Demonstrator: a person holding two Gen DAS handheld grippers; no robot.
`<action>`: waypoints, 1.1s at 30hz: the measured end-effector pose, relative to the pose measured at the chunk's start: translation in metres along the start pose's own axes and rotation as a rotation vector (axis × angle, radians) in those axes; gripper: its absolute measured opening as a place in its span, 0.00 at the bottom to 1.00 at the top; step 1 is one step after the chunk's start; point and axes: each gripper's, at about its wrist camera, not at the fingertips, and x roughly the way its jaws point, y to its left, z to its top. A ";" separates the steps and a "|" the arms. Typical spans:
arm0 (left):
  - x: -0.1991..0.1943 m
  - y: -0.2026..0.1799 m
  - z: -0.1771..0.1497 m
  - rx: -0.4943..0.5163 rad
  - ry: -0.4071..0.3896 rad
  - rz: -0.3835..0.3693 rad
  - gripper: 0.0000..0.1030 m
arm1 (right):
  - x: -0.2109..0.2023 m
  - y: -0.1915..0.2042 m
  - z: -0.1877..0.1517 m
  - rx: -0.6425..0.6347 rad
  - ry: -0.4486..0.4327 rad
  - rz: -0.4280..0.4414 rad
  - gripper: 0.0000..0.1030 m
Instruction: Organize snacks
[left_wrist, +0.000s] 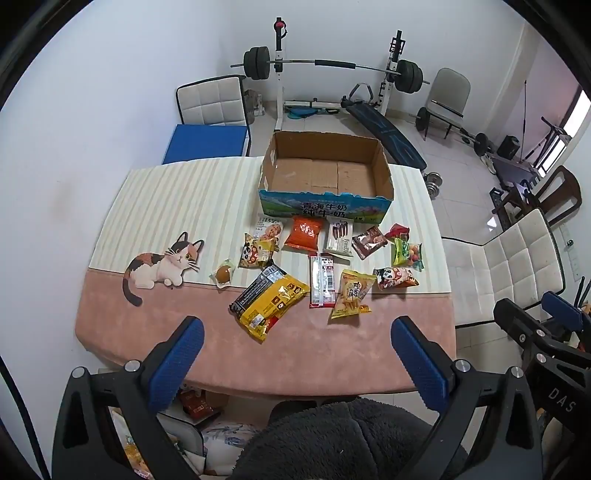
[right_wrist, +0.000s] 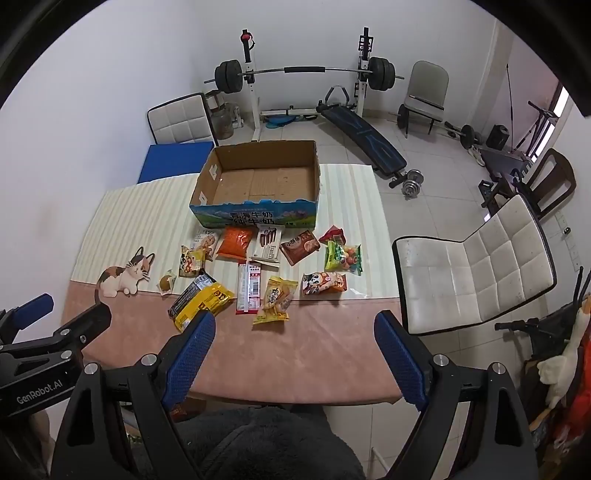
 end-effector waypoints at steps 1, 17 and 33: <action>0.000 0.000 0.000 0.000 -0.001 0.000 1.00 | 0.000 0.000 0.001 0.000 0.000 0.001 0.88; 0.001 -0.003 0.001 -0.004 0.001 -0.004 1.00 | 0.009 0.003 0.014 0.002 -0.006 -0.002 0.88; 0.008 -0.003 0.000 -0.007 0.002 -0.006 1.00 | 0.008 0.007 0.017 -0.002 -0.012 -0.001 0.88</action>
